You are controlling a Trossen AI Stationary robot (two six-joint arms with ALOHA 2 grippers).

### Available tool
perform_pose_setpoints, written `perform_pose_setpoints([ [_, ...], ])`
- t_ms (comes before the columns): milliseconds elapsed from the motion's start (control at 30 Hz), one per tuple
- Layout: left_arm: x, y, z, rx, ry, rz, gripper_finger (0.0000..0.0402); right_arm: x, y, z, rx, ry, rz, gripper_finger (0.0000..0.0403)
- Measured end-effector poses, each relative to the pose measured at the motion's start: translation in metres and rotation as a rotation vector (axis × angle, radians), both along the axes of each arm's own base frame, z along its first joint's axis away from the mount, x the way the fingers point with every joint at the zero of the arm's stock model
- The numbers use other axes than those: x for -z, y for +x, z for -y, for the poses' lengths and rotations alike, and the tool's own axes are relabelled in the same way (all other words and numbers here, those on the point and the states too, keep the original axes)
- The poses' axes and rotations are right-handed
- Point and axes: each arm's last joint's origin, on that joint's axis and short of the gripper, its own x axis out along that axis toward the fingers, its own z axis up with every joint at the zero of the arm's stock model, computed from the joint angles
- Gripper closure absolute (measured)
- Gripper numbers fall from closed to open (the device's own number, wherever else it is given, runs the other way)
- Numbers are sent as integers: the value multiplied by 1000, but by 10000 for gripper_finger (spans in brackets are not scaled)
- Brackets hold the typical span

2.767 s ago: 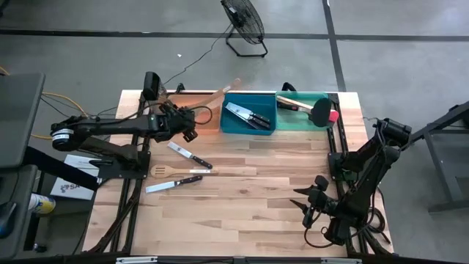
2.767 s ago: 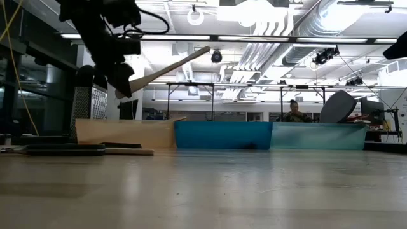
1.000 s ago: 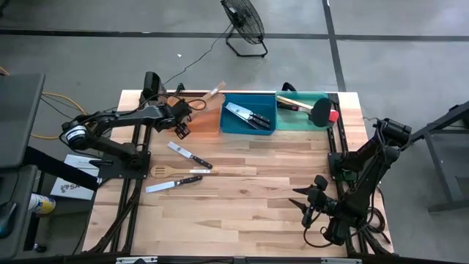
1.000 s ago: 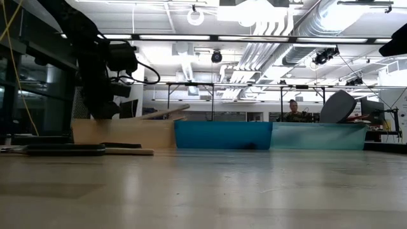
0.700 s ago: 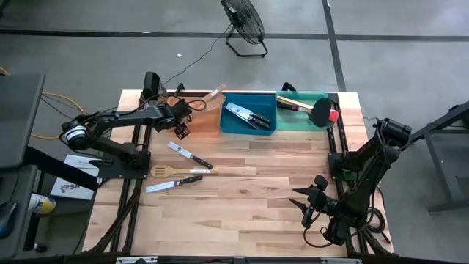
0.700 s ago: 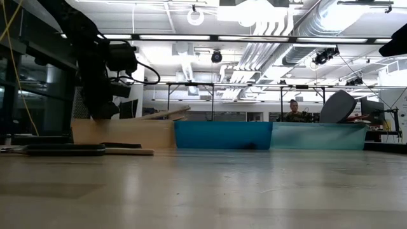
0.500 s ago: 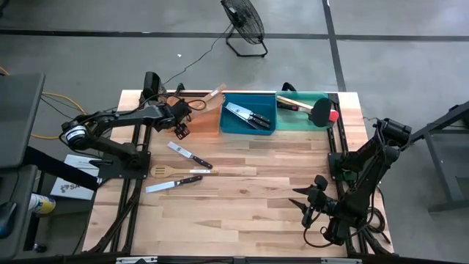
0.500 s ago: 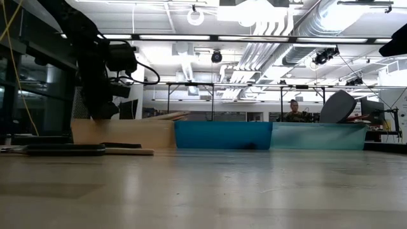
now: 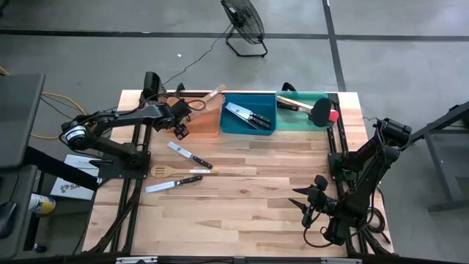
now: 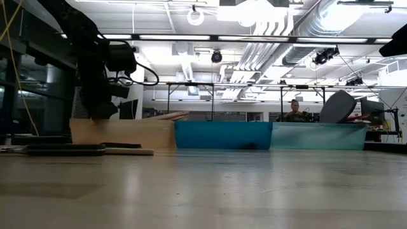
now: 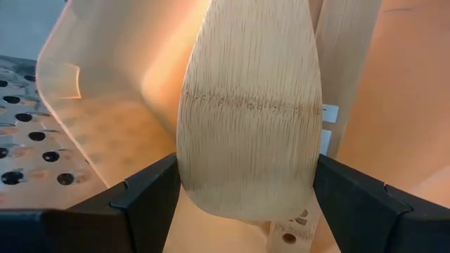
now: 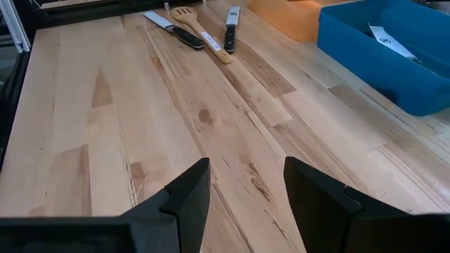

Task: Pick & Place Kitchen Items
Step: Put the wooden serving spoon into the orange bin, then put the knife into the blue bin

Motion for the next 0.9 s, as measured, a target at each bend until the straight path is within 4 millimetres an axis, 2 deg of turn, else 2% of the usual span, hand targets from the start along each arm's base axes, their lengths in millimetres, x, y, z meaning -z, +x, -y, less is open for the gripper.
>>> perform_pose_setpoints([
  [133,1,0,1,34,-29,2,94,0,0,0,0,-1,0,229],
  [400,-3,3,1,113,-82,17,35,0,0,0,0,-3,-2,229],
  [900,-14,9,-4,74,-34,46,34,0,0,0,-1,-4,-7,229],
])
